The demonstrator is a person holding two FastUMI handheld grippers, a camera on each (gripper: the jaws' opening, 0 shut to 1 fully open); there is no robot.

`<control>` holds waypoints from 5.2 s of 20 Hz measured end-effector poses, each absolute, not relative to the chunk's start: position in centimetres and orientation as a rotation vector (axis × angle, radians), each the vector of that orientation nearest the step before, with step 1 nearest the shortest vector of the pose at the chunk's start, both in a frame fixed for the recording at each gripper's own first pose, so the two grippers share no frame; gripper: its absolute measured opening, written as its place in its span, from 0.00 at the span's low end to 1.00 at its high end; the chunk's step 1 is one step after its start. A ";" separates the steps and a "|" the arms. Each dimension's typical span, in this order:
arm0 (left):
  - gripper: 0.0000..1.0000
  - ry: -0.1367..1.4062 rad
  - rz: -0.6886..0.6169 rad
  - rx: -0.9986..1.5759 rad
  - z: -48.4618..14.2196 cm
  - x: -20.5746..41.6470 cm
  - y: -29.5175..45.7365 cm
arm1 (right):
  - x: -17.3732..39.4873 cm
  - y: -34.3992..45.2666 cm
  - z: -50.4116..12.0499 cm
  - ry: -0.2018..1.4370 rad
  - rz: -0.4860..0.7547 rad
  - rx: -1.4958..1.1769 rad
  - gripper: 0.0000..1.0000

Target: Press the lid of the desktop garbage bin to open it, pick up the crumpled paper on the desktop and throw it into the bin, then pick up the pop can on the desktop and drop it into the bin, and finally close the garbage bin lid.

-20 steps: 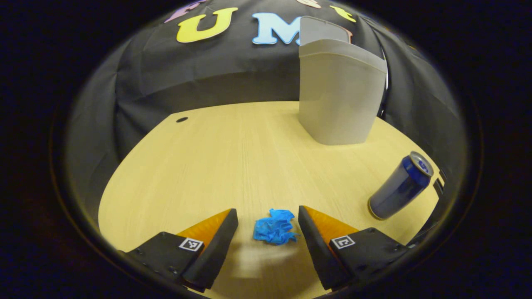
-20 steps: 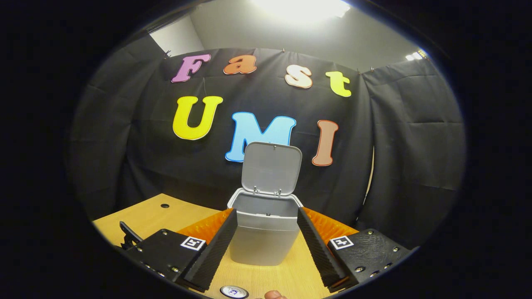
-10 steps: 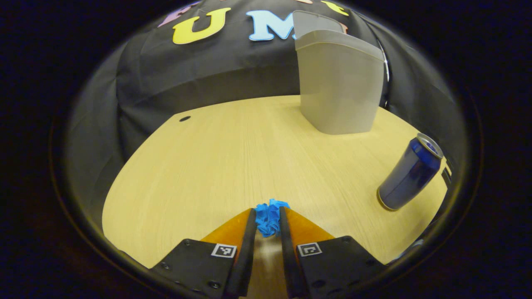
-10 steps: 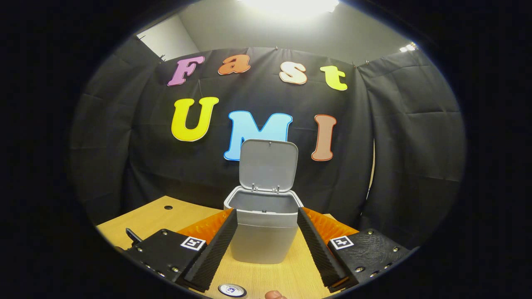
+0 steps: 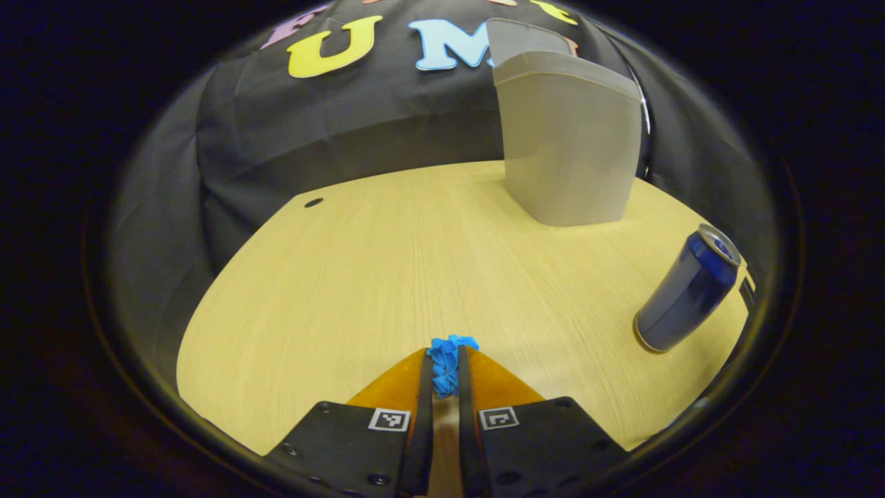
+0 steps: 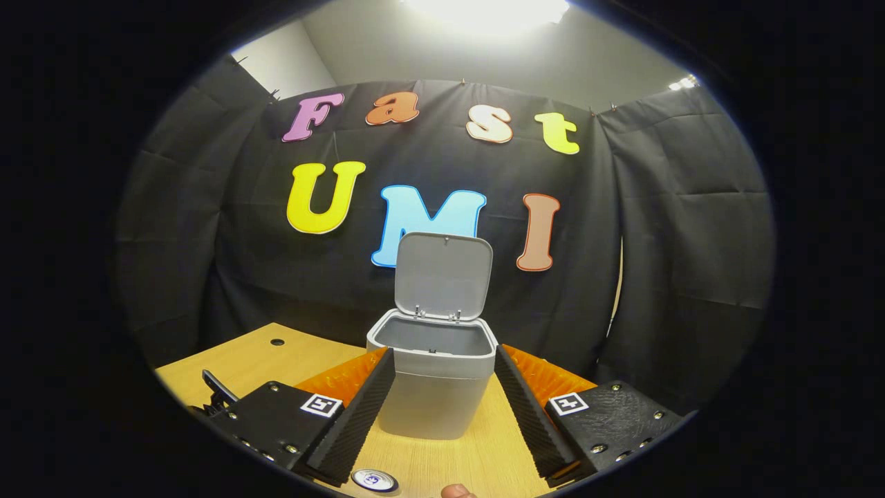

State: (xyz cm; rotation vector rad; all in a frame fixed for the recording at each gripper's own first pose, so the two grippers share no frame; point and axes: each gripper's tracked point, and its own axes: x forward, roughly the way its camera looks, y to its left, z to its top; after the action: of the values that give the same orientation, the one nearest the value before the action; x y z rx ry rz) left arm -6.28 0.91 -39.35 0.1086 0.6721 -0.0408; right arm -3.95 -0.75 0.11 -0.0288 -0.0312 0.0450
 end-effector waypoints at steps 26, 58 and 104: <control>0.24 0.154 -0.186 -0.041 -10.4 8.1 -11.3 | -2.4 -4.7 -1.6 -0.019 0.002 -0.004 0.93; 0.82 0.113 -0.354 -0.003 -7.6 20.6 -21.1 | -1.9 -7.1 -3.7 0.038 -0.106 0.015 0.93; 0.92 0.128 -0.070 -0.027 -7.3 10.0 -7.1 | -8.6 8.3 -27.4 0.805 0.503 0.007 0.87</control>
State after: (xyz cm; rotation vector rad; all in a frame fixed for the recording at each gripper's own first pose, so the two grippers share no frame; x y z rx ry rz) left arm 10.02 -7.11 -7.33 -0.0270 0.1275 -0.0701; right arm -8.59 8.35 -27.44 0.0070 0.8048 0.5029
